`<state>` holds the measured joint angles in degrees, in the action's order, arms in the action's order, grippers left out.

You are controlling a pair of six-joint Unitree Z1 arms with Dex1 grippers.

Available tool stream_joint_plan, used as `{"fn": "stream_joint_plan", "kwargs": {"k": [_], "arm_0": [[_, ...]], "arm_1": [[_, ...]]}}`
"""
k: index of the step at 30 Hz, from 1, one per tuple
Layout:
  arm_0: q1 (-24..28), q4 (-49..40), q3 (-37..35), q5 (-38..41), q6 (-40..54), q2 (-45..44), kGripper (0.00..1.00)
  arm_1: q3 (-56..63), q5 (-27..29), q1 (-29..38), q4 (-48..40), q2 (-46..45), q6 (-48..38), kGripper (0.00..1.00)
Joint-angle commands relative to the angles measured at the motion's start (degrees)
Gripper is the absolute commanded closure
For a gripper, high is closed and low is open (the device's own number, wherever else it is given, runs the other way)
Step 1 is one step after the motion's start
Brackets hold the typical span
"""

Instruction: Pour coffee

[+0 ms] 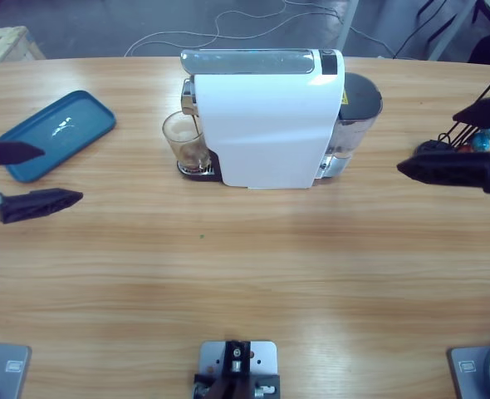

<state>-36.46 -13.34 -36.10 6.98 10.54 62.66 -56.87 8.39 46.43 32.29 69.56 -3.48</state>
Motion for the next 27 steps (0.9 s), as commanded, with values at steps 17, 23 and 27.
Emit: {"fn": "stream_joint_plan", "kwargs": {"k": [17,23,27], "arm_0": [[-0.44,4.55,1.85,1.19,-3.03,-0.61,0.000],[-0.46,4.55,1.87,1.19,-3.16,-1.40,0.000],[-0.44,4.53,2.26,1.28,-3.16,-1.38,0.000]], "arm_1": [[6.23,-4.33,-4.69,0.21,-5.52,1.63,0.000],[6.78,-4.09,-4.69,0.05,-5.82,1.63,0.000],[6.78,-4.18,-4.69,-0.44,-6.51,1.32,0.000]]}}
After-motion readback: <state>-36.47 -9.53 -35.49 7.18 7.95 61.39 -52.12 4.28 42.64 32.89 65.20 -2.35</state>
